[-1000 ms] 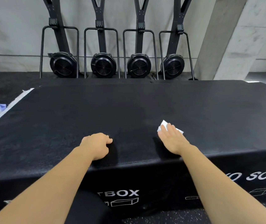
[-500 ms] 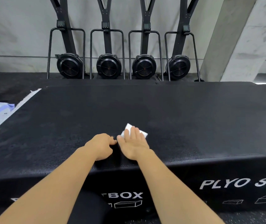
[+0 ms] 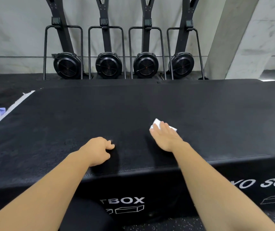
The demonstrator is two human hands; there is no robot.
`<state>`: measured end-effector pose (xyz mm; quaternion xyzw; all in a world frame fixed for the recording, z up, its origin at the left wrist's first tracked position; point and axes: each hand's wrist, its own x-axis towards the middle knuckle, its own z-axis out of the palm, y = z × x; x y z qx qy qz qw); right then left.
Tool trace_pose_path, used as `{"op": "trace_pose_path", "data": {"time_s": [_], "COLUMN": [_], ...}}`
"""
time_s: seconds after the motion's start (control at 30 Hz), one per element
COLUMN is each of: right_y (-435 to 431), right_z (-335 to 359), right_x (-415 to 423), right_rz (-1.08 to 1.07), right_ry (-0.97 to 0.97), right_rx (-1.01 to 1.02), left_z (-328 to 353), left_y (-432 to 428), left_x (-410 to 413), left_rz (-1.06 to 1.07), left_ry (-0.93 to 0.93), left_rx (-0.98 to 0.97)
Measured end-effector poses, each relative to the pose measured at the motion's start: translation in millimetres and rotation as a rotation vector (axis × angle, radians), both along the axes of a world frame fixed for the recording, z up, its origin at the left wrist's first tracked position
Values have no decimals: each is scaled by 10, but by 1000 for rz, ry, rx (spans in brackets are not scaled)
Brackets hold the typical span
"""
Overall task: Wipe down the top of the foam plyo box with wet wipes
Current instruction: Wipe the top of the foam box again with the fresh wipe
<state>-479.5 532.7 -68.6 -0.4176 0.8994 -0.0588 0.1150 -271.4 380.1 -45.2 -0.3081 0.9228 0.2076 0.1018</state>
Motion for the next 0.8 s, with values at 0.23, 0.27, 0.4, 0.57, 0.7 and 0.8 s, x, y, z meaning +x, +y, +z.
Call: {"op": "trace_pose_path", "data": {"time_s": [0.23, 0.27, 0.4, 0.57, 0.7, 0.8], "right_y": [200, 166, -61, -472, -821, -936], "right_z": [31, 24, -49, -92, -115, -105], "right_x": [-355, -328, -106, 378, 741, 787], "right_rz": [-200, -219, -201, -62, 103, 198], "right_ry": [29, 19, 88, 8, 8, -78], "right_rx": [30, 35, 35, 8, -40, 0], "left_z": [9, 7, 0, 25, 37, 21], "left_y": [23, 22, -7, -77, -133, -152], "left_x": [0, -3, -21, -71, -135, -154], "left_rz": [-9, -16, -15, 32, 39, 103], "left_ry": [-15, -21, -22, 51, 56, 80], "left_rx": [-7, -14, -23, -60, -142, -188]}}
